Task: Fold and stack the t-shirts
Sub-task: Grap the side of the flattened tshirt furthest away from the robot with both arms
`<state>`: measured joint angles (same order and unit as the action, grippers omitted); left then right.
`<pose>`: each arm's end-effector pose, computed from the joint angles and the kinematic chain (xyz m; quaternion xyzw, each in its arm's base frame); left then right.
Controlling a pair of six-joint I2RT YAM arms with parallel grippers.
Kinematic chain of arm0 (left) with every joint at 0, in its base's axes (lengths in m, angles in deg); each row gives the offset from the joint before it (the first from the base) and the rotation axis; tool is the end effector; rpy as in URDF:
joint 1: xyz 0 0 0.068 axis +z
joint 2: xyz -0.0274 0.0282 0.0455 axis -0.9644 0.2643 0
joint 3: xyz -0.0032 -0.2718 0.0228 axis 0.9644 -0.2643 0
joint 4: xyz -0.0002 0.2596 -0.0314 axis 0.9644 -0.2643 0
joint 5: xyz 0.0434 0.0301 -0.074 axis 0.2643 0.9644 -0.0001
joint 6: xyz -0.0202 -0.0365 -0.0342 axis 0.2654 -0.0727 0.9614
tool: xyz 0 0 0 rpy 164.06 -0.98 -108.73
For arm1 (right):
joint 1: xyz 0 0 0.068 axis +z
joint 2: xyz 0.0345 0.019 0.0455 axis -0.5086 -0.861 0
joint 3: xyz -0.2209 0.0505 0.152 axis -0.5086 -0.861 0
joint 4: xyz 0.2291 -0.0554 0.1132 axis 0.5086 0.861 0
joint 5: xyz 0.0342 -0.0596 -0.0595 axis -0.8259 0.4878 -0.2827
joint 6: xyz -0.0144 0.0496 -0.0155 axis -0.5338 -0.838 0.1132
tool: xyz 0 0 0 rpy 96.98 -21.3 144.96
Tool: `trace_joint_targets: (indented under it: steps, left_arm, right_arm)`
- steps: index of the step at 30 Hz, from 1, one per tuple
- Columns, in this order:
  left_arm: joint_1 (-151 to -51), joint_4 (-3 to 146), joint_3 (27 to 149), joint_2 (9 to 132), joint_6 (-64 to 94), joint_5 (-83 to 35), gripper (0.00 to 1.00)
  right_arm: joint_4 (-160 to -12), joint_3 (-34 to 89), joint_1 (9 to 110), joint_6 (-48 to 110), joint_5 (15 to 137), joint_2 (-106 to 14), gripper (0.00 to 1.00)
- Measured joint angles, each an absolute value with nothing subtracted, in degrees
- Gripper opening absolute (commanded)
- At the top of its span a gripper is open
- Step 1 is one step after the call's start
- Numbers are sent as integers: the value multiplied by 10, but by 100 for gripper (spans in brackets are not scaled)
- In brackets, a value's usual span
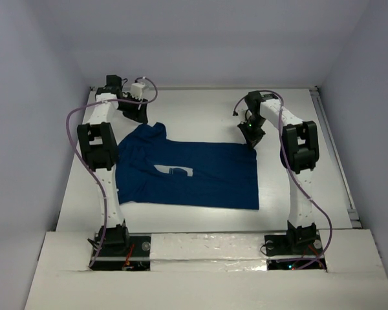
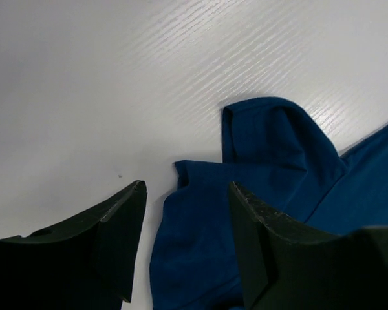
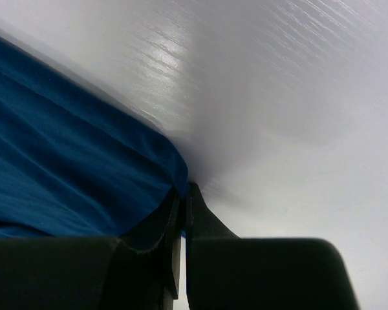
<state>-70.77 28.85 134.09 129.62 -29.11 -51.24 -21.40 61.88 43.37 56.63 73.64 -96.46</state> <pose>0.5140 0.0145 0.2036 0.3108 0.8629 -0.1899 0.3504 0.4389 0.1057 0.1672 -0.2723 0.9582 0.0819 0.0324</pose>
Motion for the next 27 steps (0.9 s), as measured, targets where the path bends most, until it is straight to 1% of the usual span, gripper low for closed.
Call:
trace_joint_targets:
  steps: [10, 20, 22, 23, 24, 26, 27]
  left_arm:
    - [-683, 241, 1357, 1299, -326, -515, 51]
    - [-688, 223, 1366, 1337, -345, -526, 51]
    - [-689, 221, 1370, 1337, -348, -530, 50]
    - [-690, 220, 1371, 1337, -349, -533, 48]
    - [-690, 221, 1372, 1337, -350, -537, 38]
    - [-690, 221, 1372, 1337, -351, -544, 24]
    - [-690, 221, 1372, 1337, -351, -548, 11]
  right_arm:
    - [-217, 613, 433, 567, 733, -961, 0]
    - [-216, 606, 433, 572, 725, -958, 0]
    - [-216, 606, 433, 572, 724, -958, 0]
    - [-216, 606, 433, 573, 724, -958, 0]
    - [-216, 606, 433, 573, 724, -958, 0]
    - [-216, 606, 433, 572, 723, -958, 0]
    - [-216, 606, 433, 572, 723, -958, 0]
